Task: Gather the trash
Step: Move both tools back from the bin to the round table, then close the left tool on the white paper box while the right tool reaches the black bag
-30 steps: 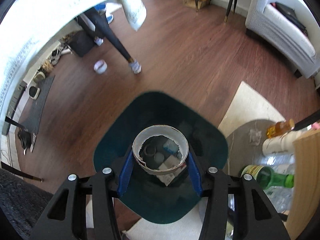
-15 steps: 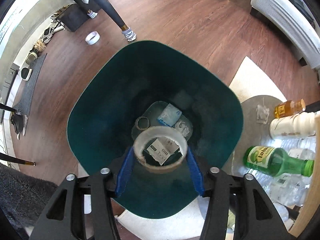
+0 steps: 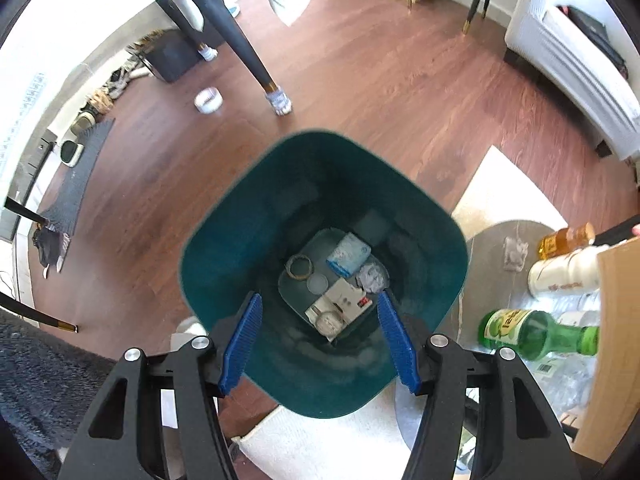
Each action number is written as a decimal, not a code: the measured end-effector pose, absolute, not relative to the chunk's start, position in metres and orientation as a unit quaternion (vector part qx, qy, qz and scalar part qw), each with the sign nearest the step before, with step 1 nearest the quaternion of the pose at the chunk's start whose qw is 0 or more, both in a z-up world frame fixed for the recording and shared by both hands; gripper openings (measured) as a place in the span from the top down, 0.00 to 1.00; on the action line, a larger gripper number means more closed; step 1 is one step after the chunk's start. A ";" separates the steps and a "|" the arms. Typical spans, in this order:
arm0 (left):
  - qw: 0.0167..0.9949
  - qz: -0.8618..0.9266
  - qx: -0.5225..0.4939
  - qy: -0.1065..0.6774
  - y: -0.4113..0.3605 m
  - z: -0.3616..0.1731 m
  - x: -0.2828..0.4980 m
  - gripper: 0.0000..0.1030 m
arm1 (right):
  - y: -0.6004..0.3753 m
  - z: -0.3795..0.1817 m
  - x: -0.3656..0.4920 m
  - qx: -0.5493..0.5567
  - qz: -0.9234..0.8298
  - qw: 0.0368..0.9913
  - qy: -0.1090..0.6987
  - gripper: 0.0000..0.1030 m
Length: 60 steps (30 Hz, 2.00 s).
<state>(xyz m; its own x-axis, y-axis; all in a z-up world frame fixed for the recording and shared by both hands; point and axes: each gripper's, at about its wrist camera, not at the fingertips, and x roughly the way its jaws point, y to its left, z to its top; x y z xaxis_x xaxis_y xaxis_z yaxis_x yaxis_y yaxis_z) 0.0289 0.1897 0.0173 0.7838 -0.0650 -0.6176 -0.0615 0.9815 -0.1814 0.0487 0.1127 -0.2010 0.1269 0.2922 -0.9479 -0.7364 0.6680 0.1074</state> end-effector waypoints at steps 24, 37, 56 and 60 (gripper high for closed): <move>0.943 -0.054 -0.139 0.299 0.150 0.040 0.048 0.56 | 0.016 -0.044 0.053 -0.138 0.344 0.836 0.404 0.58; 0.906 -0.131 -0.156 0.371 0.057 0.017 0.095 0.51 | -0.124 -0.016 0.080 -0.100 0.227 0.889 0.384 0.59; 0.862 -0.192 -0.226 0.411 -0.015 -0.009 0.158 0.51 | -0.237 -0.012 0.119 -0.040 0.169 0.904 0.391 0.43; 0.854 -0.180 -0.228 0.432 -0.020 -0.020 0.170 0.51 | -0.247 -0.014 0.128 -0.013 0.159 0.909 0.385 0.43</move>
<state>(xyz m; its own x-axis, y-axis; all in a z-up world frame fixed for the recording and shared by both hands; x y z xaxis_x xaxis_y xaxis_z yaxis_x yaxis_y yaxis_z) 0.1700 -0.0199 -0.0200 0.5625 -0.5042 -0.6553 0.1098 0.8311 -0.5452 0.1278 -0.2472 -0.0140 0.6529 0.2795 -0.7040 -0.3002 0.9488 0.0982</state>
